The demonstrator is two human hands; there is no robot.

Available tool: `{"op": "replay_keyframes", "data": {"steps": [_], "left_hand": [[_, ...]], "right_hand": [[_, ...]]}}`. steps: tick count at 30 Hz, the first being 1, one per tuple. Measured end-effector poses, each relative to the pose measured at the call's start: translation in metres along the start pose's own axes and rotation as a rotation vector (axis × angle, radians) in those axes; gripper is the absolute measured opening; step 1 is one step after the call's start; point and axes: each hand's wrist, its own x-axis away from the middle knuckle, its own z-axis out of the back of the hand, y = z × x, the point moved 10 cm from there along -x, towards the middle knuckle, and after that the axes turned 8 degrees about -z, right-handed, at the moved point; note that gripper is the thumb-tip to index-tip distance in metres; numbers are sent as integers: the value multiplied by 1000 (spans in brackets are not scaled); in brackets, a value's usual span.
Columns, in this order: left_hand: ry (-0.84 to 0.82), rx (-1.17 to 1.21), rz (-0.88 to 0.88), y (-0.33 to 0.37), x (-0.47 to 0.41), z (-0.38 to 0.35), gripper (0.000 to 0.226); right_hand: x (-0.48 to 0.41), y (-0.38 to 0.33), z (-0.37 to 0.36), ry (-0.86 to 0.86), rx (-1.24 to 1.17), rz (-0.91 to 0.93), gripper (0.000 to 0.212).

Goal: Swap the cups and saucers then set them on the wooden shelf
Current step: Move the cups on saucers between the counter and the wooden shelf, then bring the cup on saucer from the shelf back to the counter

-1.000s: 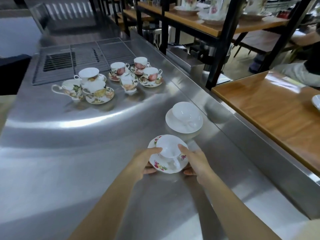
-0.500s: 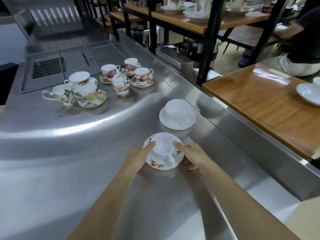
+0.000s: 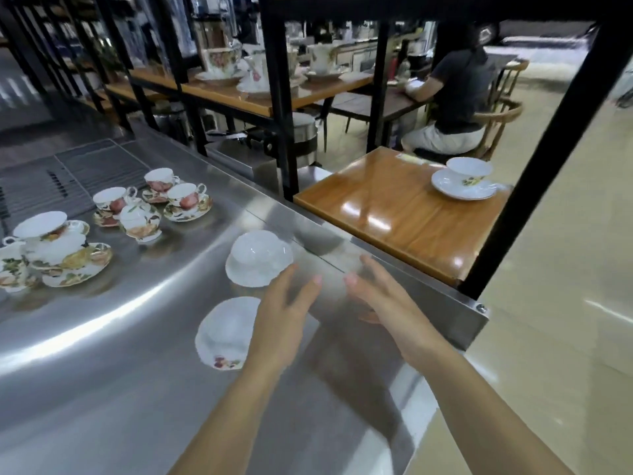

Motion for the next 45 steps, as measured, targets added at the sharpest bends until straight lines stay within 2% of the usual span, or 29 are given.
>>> {"op": "replay_keyframes", "data": {"steps": [7, 13, 20, 21, 24, 28, 30, 37, 41, 43, 45], "left_hand": [[-77, 49, -95, 38, 46, -109, 77], [-137, 13, -211, 75, 91, -228, 74], [-112, 54, -226, 108, 81, -336, 77], [-104, 77, -217, 111, 75, -344, 71], [-57, 137, -202, 120, 51, -355, 34], [48, 206, -147, 120, 7, -360, 53], [79, 207, -127, 116, -17, -365, 54], [158, 318, -14, 95, -94, -392, 37], [222, 347, 81, 83, -135, -397, 51], [270, 356, 124, 77, -154, -394, 57], [311, 360, 159, 71, -174, -389, 57]], "right_hand": [[62, 13, 113, 143, 0, 50, 89], [86, 16, 226, 180, -55, 100, 80], [83, -1, 338, 219, -36, 161, 95], [79, -4, 347, 213, -36, 165, 93], [59, -9, 370, 205, -57, 160, 77], [18, -18, 392, 210, -57, 150, 74], [-6, -26, 400, 211, -42, 153, 75], [-93, -54, 414, 127, 11, 125, 73], [-141, -58, 407, 39, 91, 74, 40], [-161, -59, 406, 29, 66, 46, 46], [-179, -60, 404, 15, 78, 6, 63]]}}
